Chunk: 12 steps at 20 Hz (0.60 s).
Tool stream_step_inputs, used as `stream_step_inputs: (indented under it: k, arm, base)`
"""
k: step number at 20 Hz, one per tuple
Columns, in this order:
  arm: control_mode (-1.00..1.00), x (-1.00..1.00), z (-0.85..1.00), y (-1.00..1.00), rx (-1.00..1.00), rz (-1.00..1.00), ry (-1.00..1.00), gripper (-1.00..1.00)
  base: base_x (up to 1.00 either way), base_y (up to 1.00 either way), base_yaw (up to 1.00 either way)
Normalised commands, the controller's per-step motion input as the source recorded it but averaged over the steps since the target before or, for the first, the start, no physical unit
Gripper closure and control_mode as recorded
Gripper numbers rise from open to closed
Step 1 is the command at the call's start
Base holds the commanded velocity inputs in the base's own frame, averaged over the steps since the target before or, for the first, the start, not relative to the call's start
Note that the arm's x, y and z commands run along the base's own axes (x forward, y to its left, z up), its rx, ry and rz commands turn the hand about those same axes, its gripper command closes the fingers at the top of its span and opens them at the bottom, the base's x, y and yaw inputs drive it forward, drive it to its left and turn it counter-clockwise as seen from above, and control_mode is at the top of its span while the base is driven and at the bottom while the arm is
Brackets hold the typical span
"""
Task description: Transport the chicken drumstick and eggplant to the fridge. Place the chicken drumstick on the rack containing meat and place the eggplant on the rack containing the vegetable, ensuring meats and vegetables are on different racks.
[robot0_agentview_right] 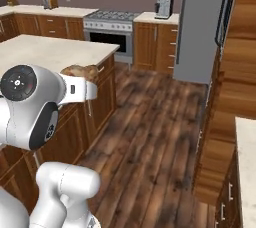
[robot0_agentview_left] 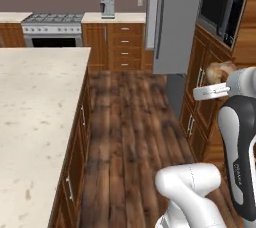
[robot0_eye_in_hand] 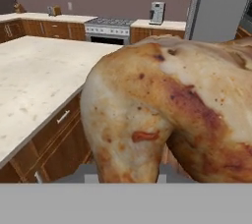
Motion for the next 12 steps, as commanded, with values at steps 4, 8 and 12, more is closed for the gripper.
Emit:
stream_step_inputs:
  k: [4,8,12]
  arm:
    - [1.0,0.0,0.0,0.0,0.0,0.0,0.0,1.0]
    - [1.0,0.0,0.0,0.0,0.0,0.0,0.0,1.0]
    - [1.0,0.0,0.0,0.0,0.0,0.0,0.0,1.0]
  base:
    - [1.0,0.45,-0.05]
    - [1.0,0.38,-0.05]
    - [1.0,0.06,-0.04]
